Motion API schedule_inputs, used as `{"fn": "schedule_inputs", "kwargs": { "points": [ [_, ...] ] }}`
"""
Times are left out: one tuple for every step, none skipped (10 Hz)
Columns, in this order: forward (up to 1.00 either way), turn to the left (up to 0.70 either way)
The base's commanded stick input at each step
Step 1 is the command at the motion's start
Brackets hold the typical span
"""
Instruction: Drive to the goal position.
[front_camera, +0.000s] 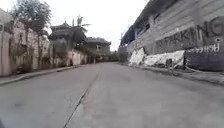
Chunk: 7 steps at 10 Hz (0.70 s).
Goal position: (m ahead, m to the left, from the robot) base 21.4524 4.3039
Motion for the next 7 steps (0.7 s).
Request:
{"fn": "schedule_inputs", "kwargs": {
  "points": [
    [1.00,-0.09],
    [1.00,-0.39],
    [1.00,-0.39],
    [1.00,-0.39],
    [1.00,-0.39],
    [1.00,-0.39],
    [1.00,-0.39]
  ]
}}
